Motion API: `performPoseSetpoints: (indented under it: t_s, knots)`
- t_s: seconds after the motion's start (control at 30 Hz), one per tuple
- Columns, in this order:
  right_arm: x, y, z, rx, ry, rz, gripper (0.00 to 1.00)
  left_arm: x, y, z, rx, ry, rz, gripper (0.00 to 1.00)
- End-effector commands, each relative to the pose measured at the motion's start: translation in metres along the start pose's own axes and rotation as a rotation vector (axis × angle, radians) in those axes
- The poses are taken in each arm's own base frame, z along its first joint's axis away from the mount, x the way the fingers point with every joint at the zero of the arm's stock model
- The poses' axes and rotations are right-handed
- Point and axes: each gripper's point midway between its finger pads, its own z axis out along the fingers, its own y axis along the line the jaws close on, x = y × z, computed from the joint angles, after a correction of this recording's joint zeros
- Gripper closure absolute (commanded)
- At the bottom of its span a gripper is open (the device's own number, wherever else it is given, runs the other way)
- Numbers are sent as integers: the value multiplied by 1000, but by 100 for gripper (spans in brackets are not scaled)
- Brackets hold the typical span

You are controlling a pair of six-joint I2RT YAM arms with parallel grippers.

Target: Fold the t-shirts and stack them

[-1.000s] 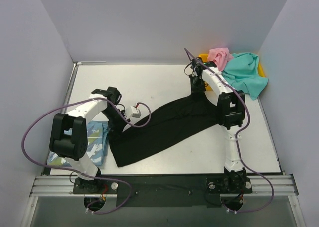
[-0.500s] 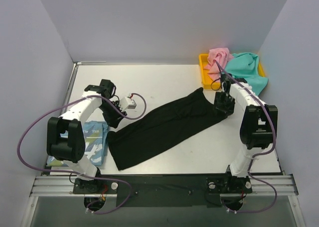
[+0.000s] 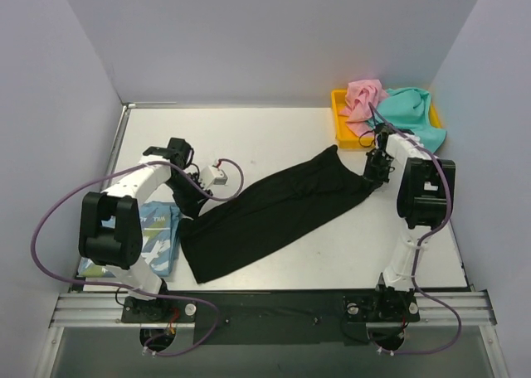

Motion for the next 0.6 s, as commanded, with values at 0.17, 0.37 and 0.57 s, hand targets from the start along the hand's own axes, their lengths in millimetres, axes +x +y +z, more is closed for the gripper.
performPoseSetpoints:
  t_s: [0.17, 0.37, 0.57]
  knots:
    - [-30, 58, -23, -66, -42, -286, 100, 54, -53, 45, 187, 89, 25, 70]
    - [-66, 109, -31, -115, -79, -349, 100, 51, -81, 37, 311, 62, 35, 75]
    - [-109, 151, -36, -209, -175, -291, 100, 46, -116, 17, 469, 6, 45, 68]
